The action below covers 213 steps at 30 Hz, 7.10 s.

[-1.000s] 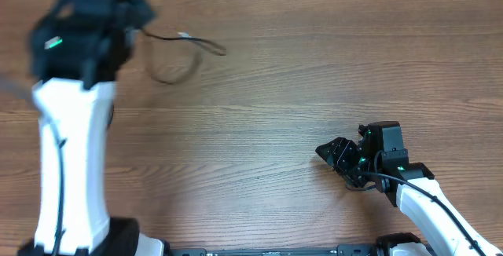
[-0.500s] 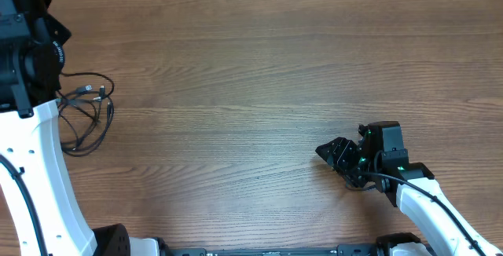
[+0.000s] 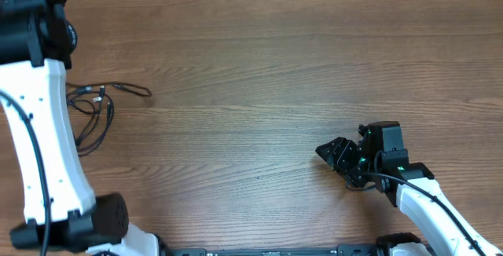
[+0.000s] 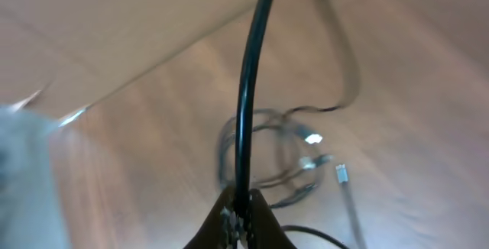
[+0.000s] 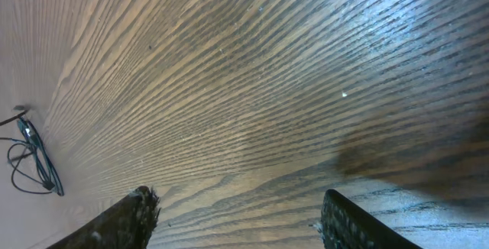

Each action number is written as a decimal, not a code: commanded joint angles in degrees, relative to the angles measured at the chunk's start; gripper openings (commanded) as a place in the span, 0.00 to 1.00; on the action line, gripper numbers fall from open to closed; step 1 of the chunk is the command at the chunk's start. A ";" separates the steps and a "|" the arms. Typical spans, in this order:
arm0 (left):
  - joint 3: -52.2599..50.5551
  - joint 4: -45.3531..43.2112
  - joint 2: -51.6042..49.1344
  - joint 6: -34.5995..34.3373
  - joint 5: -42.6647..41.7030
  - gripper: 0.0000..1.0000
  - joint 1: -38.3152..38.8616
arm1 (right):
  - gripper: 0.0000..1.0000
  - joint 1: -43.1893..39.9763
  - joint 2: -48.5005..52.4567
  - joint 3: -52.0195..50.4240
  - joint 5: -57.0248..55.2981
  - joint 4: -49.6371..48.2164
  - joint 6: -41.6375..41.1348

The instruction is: Untangle cables

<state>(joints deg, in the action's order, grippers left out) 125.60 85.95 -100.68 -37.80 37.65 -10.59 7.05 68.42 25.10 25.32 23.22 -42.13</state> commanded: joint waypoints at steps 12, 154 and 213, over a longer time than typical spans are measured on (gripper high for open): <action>0.00 8.90 -8.74 -10.47 -9.88 0.05 -19.12 | 0.67 -0.26 -0.13 0.04 0.20 0.02 0.44; -23.85 -42.91 19.06 13.22 -9.18 0.04 -17.92 | 0.67 -0.26 -0.13 0.04 0.20 -0.20 0.26; -25.77 -18.23 9.16 12.13 -46.29 0.91 -9.77 | 0.67 -0.26 -0.13 0.04 0.22 -0.26 0.22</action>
<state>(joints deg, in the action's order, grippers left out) 100.86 65.89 -88.44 -28.32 -6.37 -23.53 7.05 68.42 25.10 25.30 23.29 -42.15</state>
